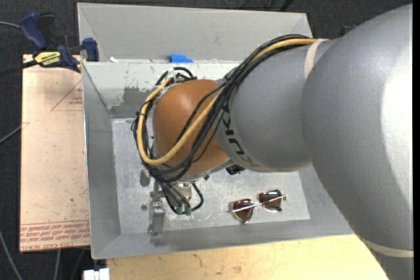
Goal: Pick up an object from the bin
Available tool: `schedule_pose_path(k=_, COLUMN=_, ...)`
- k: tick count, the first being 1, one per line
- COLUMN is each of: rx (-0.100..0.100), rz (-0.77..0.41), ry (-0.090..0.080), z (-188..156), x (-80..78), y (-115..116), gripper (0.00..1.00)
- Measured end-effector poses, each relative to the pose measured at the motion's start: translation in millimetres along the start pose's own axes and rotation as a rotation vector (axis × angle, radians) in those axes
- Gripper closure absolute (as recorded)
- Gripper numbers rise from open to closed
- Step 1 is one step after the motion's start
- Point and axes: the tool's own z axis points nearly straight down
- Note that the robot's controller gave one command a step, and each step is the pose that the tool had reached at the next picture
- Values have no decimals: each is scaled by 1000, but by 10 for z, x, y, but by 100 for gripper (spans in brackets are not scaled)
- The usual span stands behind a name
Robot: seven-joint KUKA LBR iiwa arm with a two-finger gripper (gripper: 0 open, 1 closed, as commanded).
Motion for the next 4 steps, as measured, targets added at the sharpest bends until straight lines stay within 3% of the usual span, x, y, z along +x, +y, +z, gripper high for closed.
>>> schedule_pose_path(k=1, rx=-2, rz=4, ry=-7, z=-38, x=-23, y=-10, gripper=0)
schedule_pose_path(k=2, rx=-4, rz=-217, ry=-16, z=449, x=-541, y=-449, gripper=0)
schedule_pose_path(k=3, rx=-1, rz=-201, ry=-8, z=533, x=-671, y=-597, gripper=0)
schedule_pose_path(k=4, rx=-1, rz=-257, ry=-10, z=342, x=-986, y=-754, gripper=0)
